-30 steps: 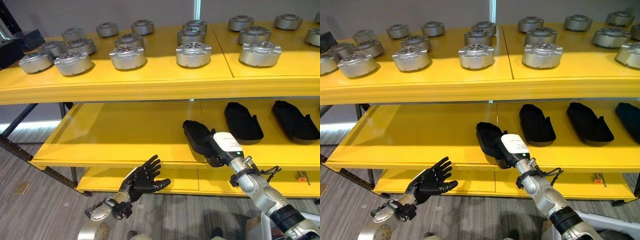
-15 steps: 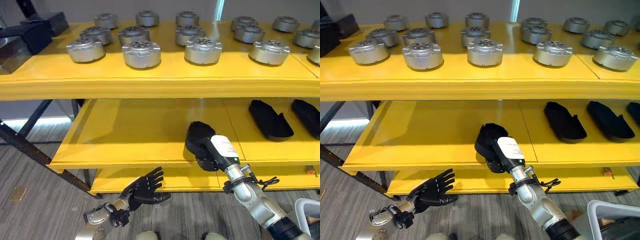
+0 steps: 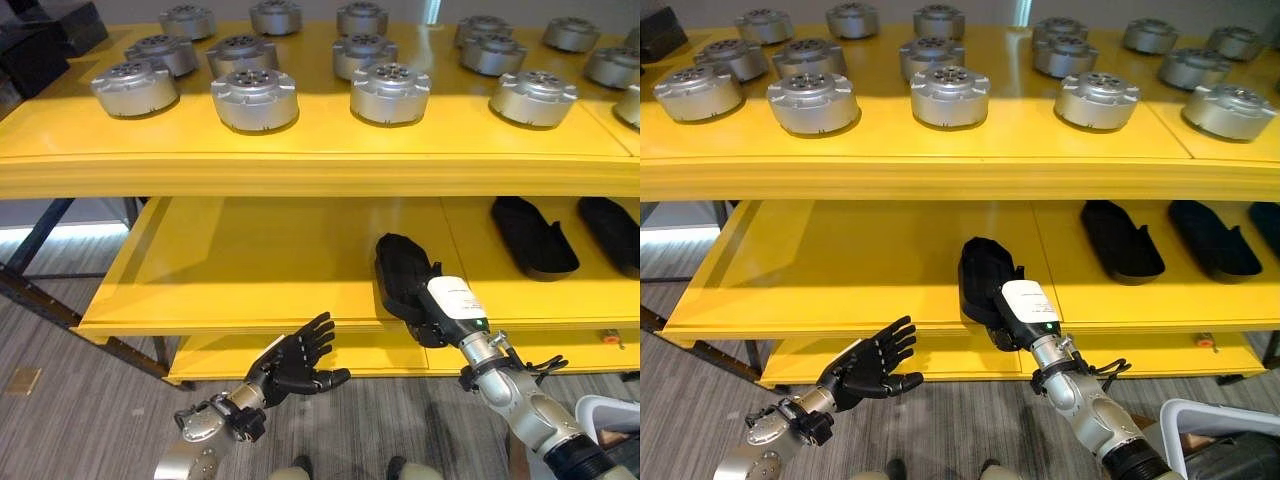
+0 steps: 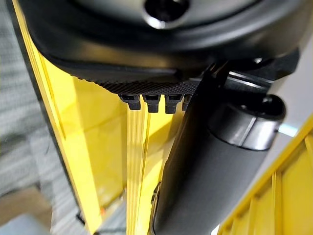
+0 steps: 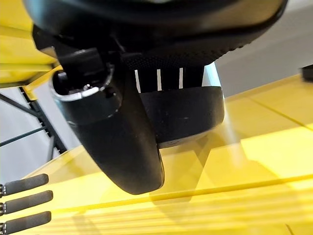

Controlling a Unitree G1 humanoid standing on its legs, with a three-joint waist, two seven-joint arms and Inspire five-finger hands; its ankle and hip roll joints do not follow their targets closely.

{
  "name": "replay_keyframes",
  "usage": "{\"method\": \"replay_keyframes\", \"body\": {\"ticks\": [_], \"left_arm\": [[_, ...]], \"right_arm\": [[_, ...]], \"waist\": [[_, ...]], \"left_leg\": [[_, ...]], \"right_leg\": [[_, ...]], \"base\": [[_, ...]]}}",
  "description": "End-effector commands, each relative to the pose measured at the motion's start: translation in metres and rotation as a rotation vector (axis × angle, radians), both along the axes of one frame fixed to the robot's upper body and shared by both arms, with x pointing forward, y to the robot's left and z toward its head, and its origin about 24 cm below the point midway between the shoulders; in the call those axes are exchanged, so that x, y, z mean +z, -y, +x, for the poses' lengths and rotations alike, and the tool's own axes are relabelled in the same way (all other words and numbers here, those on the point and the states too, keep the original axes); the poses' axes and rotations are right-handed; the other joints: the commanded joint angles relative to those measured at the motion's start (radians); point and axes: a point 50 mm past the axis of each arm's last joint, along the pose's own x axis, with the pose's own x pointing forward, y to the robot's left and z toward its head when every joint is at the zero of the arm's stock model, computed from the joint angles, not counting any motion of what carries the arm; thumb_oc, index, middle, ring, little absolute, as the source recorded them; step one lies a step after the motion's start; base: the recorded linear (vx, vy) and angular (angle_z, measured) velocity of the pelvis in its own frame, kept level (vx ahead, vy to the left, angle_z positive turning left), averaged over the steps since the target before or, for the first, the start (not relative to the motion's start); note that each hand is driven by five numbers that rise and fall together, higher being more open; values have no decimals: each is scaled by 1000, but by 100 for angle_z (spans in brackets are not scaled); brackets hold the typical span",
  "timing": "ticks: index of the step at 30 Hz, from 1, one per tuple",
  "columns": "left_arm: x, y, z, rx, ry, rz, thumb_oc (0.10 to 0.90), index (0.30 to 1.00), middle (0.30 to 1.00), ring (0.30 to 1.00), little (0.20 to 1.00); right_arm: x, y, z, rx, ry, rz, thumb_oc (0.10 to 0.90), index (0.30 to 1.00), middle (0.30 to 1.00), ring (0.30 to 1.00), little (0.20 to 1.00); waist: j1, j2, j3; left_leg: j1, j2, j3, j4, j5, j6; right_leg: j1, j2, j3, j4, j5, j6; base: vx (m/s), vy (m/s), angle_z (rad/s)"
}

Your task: Move parts from the plastic box to the shelf.

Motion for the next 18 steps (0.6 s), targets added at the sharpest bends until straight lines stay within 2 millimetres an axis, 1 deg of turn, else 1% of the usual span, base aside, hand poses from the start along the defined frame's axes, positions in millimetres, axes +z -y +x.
{"method": "replay_keyframes", "body": {"ticks": [1,3,4,6,9,10,11,13,14,15,16,17,18], "left_arm": [[45,3,21,-11,224,-70,900,1000,1000,1000,1000],[45,0,20,25,219,-72,900,1000,1000,1000,1000],[46,1,19,36,219,-100,900,1000,1000,1000,1000],[47,7,15,-1,218,-121,900,1000,1000,1000,1000],[47,11,12,-40,217,-128,900,1000,1000,1000,1000],[49,14,11,-71,213,-146,900,1000,1000,1000,1000],[50,14,11,-81,217,-150,900,1000,1000,1000,1000],[61,21,15,-202,261,-206,900,1000,1000,1000,1000],[65,23,17,-222,275,-212,900,1000,1000,1000,1000],[72,25,21,-252,306,-219,900,1000,1000,1000,1000],[76,27,25,-263,327,-219,900,1000,1000,1000,1000],[85,29,34,-270,359,-212,900,1000,1000,1000,1000],[92,32,38,-276,381,-205,900,1000,1000,1000,1000]], "right_arm": [[66,-16,30,99,284,20,400,300,300,300,300],[73,-18,34,117,287,5,400,300,300,300,300],[80,-21,37,133,307,-17,400,300,300,300,300],[93,-21,48,135,347,-66,400,300,300,300,300],[102,-16,57,121,375,-105,400,300,300,300,300],[112,-14,63,101,398,-137,400,300,300,300,300],[115,-13,65,95,405,-142,400,300,300,300,300],[141,-10,78,53,478,-190,400,300,300,300,300],[150,-8,82,43,500,-197,400,300,300,300,300],[164,-4,87,27,541,-216,400,300,300,300,300],[174,-2,90,16,565,-230,400,300,300,300,300],[192,4,96,-16,603,-263,400,300,300,300,300],[202,7,98,-39,633,-277,400,300,300,300,300]], "waist": [[37,-23,-46],[44,-27,-38],[53,-29,-32],[80,-31,-25],[94,-27,-22],[103,-23,-15],[104,-22,-12],[114,-12,24],[116,-9,39],[118,-3,66],[119,1,85],[122,8,124],[125,11,151]], "left_leg": [[-5,20,28,134,-134,35],[-9,38,41,153,-134,26],[-18,53,46,157,-128,18],[-39,84,45,145,-97,-8],[-48,99,39,125,-76,-20],[-59,108,39,117,-64,-28],[-65,110,38,116,-62,-29],[-109,126,36,108,-44,-40],[-124,130,34,109,-40,-43],[-152,135,29,110,-33,-47],[-171,138,26,112,-27,-51],[-212,144,20,120,-16,-57],[-243,146,11,128,-9,-58]], "right_leg": [[60,-82,-67,-98,118,64],[73,-71,-81,-114,110,58],[83,-60,-94,-126,102,49],[103,-36,-124,-147,79,28],[106,-28,-147,-148,66,17],[96,-25,-162,-138,55,11],[90,-24,-165,-133,53,10],[39,-20,-185,-100,42,5],[22,-18,-187,-91,40,5],[-9,-16,-189,-75,38,4],[-28,-15,-189,-65,37,4],[-67,-13,-193,-43,36,3],[-101,-12,-192,-21,35,3]], "base": [[105,-291,-3],[74,-177,-10],[50,-174,-21],[74,-160,-22],[62,-59,5],[18,-38,26],[-61,-68,32],[-193,-69,18],[-266,-73,22],[-274,-61,25],[-366,-90,28],[-352,-101,21],[-320,-118,24]]}}
